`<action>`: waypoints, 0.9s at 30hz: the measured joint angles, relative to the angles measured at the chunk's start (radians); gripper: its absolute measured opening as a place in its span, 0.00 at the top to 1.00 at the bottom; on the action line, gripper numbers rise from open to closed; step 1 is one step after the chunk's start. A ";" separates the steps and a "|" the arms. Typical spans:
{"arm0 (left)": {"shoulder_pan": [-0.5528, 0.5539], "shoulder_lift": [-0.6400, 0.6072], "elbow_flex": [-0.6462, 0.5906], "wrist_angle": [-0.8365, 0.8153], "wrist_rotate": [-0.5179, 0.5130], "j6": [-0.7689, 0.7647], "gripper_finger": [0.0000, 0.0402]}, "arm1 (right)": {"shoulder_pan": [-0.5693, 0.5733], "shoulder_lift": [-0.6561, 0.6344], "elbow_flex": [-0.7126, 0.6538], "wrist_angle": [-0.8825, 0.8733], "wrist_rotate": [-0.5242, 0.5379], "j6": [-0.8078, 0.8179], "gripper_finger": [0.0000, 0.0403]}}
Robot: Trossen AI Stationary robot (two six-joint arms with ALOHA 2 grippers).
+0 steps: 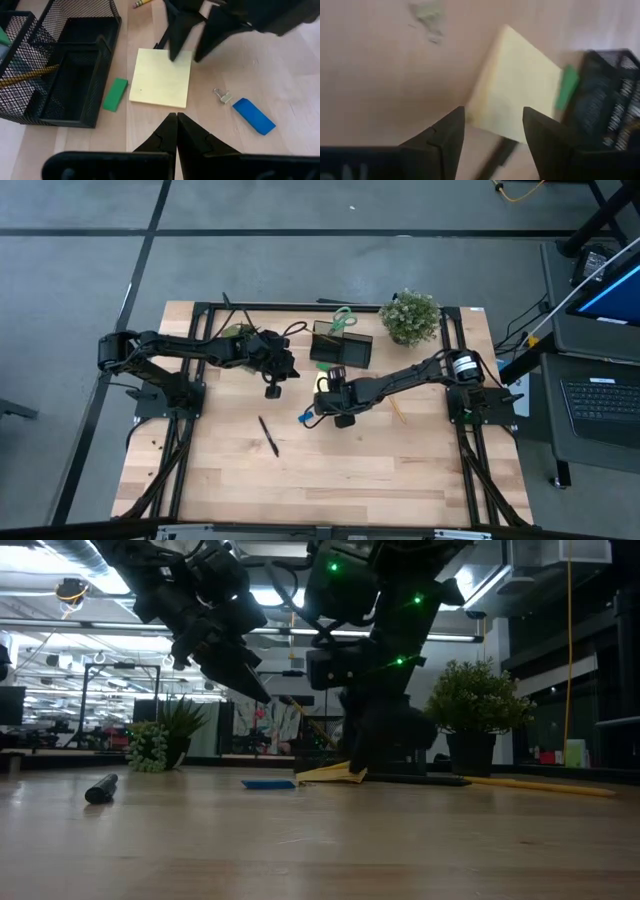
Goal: Pick and place office supplies into organizer
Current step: Put the yellow sticky notes into the black desk organizer
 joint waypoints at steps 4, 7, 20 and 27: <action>0.000 0.000 0.000 0.000 0.000 0.000 1.00 | -0.006 0.002 0.002 0.004 0.007 -0.001 0.50; 0.000 0.000 0.000 0.000 0.001 0.000 1.00 | -0.005 0.003 0.001 -0.002 -0.009 -0.003 0.50; 0.000 0.000 0.000 0.000 0.002 0.000 1.00 | -0.012 0.003 0.001 -0.024 -0.014 -0.003 0.51; 0.000 0.000 0.000 0.000 0.002 0.000 1.00 | -0.012 0.035 0.002 -0.033 -0.006 -0.002 0.59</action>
